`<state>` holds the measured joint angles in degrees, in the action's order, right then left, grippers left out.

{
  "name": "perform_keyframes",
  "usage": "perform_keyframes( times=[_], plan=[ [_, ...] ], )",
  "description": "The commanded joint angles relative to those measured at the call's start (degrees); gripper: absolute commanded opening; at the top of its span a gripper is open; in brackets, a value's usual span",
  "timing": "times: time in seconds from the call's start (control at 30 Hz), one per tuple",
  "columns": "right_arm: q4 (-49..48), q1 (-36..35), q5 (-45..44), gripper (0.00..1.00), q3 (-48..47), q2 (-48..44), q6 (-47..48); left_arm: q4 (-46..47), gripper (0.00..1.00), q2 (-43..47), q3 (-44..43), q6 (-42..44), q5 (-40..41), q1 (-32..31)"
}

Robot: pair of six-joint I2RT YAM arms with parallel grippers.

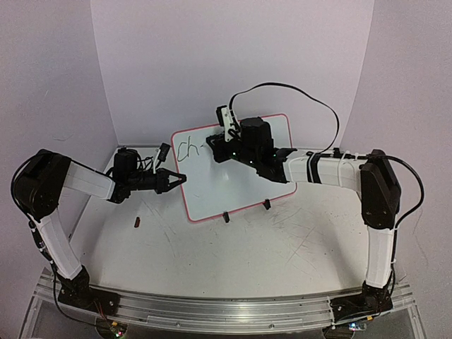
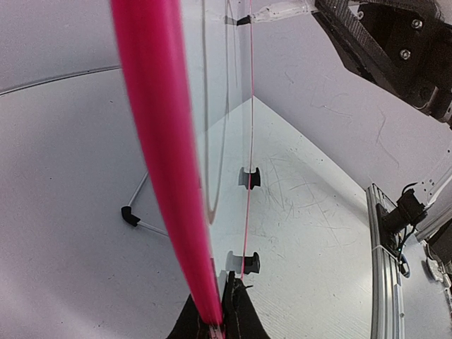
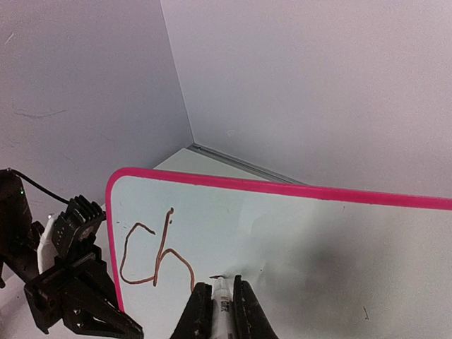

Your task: Write a sentence on the whiteboard

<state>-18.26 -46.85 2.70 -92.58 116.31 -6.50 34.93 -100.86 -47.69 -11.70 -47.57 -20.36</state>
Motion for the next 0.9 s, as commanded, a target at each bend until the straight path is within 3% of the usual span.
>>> perform_keyframes(
  times=[0.0,0.4,0.87],
  plan=[
    [-0.7,0.8,-4.6,0.00,0.4,-1.6,-0.3,-1.2,0.00,1.3,-2.5,5.6,6.1,0.1],
    [-3.8,1.0,-6.2,0.00,0.3,-2.3,0.4,-1.3,0.00,0.8,-2.6,5.7,5.7,0.1],
    [-2.3,0.1,-0.9,0.00,-3.8,1.6,-0.5,-1.3,0.00,0.7,-2.7,5.9,5.7,0.1]
  ],
)
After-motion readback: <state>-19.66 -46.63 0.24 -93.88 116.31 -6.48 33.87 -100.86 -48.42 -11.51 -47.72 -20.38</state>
